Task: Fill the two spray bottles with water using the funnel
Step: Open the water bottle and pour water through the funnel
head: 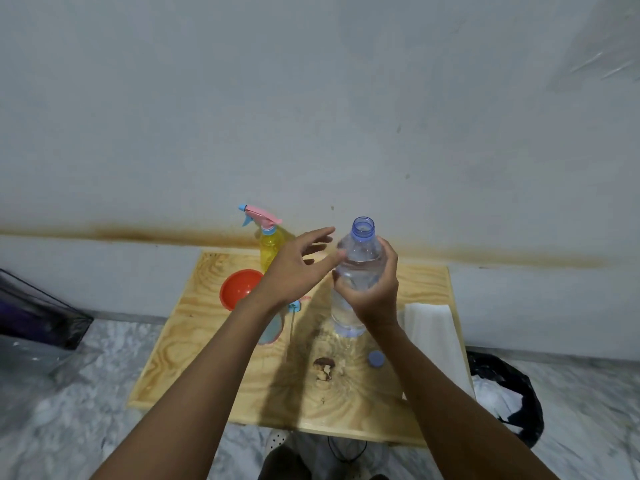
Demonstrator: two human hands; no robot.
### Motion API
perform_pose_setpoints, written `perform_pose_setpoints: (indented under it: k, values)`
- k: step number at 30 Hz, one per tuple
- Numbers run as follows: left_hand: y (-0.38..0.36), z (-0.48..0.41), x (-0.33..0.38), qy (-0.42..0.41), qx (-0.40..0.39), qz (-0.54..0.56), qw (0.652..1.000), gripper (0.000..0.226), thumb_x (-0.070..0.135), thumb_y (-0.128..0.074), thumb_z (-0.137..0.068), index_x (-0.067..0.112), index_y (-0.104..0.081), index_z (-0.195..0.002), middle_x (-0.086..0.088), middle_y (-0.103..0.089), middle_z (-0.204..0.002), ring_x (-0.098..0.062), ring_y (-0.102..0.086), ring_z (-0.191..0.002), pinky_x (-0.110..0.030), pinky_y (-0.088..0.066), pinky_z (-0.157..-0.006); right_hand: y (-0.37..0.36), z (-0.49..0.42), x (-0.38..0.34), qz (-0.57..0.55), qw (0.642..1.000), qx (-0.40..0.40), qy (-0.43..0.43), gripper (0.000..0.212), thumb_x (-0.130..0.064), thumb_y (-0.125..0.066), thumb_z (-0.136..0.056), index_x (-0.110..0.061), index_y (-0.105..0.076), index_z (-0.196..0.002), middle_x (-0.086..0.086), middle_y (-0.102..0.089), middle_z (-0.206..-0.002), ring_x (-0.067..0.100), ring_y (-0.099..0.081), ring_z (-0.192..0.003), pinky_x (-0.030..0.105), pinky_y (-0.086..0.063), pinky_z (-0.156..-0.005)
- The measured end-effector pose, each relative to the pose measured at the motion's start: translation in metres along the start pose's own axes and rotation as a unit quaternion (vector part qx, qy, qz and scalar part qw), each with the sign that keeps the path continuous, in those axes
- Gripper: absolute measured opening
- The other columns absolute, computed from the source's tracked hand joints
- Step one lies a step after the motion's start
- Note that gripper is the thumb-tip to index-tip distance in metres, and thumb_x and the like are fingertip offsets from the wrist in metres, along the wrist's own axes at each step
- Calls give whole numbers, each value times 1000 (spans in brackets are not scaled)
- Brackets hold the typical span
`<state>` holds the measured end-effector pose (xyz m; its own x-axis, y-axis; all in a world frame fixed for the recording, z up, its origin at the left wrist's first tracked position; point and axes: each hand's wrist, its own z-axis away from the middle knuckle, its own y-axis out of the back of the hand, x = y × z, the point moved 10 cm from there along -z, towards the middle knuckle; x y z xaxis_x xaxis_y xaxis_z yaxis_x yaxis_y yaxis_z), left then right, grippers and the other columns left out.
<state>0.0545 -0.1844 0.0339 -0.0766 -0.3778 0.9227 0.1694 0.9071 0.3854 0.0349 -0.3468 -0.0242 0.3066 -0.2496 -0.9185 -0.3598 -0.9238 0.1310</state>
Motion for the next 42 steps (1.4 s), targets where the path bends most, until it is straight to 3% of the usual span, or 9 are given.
perform_pose_setpoints:
  k: [4,7,11,16,21,24,29,32,42]
  values:
    - [70,15,-19,-24,162,-84,983,45,35,-73,-88,23,-62,-130,10,-64,-121,-4,-59,-113,-21,-44,-96,1,-5,-6,9,1000,3,5,83,-4,-90,-64,-11,-44,-133,-19,-58,-117,-9,-62,-104,14,-53,-84]
    - [112,37,-47,0,237,-150,960,50,39,-75,-85,23,-60,-130,7,-60,-125,-10,-56,-117,-28,-44,-100,2,-13,-18,12,1000,7,11,80,-15,-88,-65,-14,-46,-134,-30,-60,-114,-2,-65,-102,32,-60,-84]
    - [124,56,-109,96,187,-153,966,83,50,-79,-75,27,-43,-146,-1,-43,-146,-18,-40,-138,-32,-36,-108,-3,-23,-40,2,1000,-18,12,80,-15,-86,-67,-17,-45,-135,-37,-57,-114,2,-65,-103,38,-60,-86]
    - [110,71,-162,176,112,-83,975,116,50,-90,-61,26,-25,-154,-3,-30,-157,-21,-31,-144,-41,-32,-116,-22,-26,-65,-29,995,-98,-8,81,-25,-83,-63,-24,-46,-135,-23,-65,-112,15,-68,-103,38,-60,-84]
    - [105,71,-162,136,131,-43,981,107,48,-88,-65,23,-32,-152,3,-41,-150,-15,-40,-137,-30,-37,-108,-39,-22,-83,-48,988,-145,-4,80,-30,-82,-64,-16,-48,-135,-7,-66,-115,19,-68,-107,35,-58,-88]
    - [107,69,-161,111,141,-38,983,99,51,-87,-66,25,-39,-147,6,-47,-144,-13,-46,-132,-26,-41,-102,-48,-16,-86,-61,982,-176,-18,74,-30,-82,-64,-23,-50,-131,0,-66,-118,19,-68,-109,36,-57,-91]
    - [108,67,-159,85,140,-38,986,94,52,-86,-66,23,-44,-144,5,-53,-139,-12,-51,-125,-24,-43,-96,-64,-1,-74,-28,967,-250,-48,73,-38,-81,-63,-32,-50,-129,-2,-67,-115,19,-68,-106,38,-57,-90]
    - [108,67,-156,72,141,-33,987,92,51,-87,-65,23,-46,-142,7,-54,-134,-11,-52,-121,-22,-43,-93,-70,11,-64,-6,955,-287,-73,70,-44,-80,-62,-43,-50,-125,-5,-68,-112,14,-69,-104,31,-56,-88]
    - [110,67,-158,73,146,-11,986,90,47,-89,-64,23,-48,-140,9,-55,-130,-9,-52,-117,-18,-41,-88,-93,42,-45,-6,919,-377,-117,68,-22,-83,-73,-26,-49,-132,-9,-71,-102,3,-70,-87,16,-52,-69]
